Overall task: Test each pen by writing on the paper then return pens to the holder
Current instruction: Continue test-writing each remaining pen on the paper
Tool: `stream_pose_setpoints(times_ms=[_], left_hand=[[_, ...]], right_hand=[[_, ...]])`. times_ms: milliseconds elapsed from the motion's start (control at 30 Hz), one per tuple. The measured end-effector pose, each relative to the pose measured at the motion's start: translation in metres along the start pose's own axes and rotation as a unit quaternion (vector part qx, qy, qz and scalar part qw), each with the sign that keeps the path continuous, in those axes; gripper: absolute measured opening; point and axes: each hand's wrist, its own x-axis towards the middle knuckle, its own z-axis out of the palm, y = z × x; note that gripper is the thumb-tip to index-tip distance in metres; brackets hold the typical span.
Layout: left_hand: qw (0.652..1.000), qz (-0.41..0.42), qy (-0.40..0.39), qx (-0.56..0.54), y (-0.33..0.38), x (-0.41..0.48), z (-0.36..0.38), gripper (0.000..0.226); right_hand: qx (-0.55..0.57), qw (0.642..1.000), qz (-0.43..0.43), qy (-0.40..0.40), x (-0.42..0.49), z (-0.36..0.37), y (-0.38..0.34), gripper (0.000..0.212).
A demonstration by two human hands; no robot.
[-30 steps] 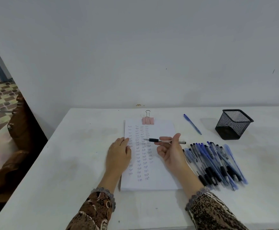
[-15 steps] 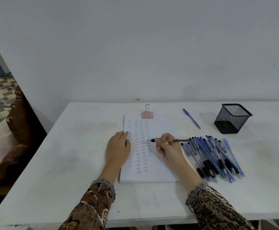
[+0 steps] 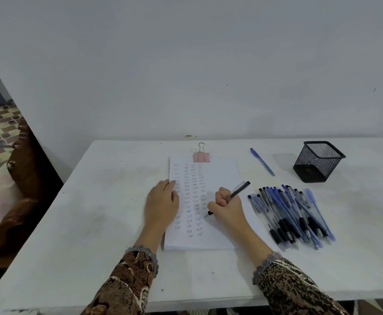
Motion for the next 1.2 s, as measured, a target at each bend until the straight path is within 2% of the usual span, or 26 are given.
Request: stream_pose_setpoints(times_ms=[467, 933, 1200], left_hand=[[1.000, 0.006, 0.004, -0.008, 0.0022, -0.0012, -0.0028, 0.039], [1.000, 0.001, 0.001, -0.007, -0.0017, 0.0003, 0.0014, 0.040], [1.000, 0.007, 0.005, -0.009, -0.0026, 0.0007, 0.0022, 0.039]], right_hand=[[-0.026, 0.999, -0.001, 0.028, 0.0001, 0.0002, -0.0042, 0.047], [-0.047, 0.999, -0.004, 0.024, 0.0023, -0.0028, -0.0013, 0.048], [-0.057, 0.998, -0.009, 0.036, 0.0053, -0.0038, 0.0018, 0.039]])
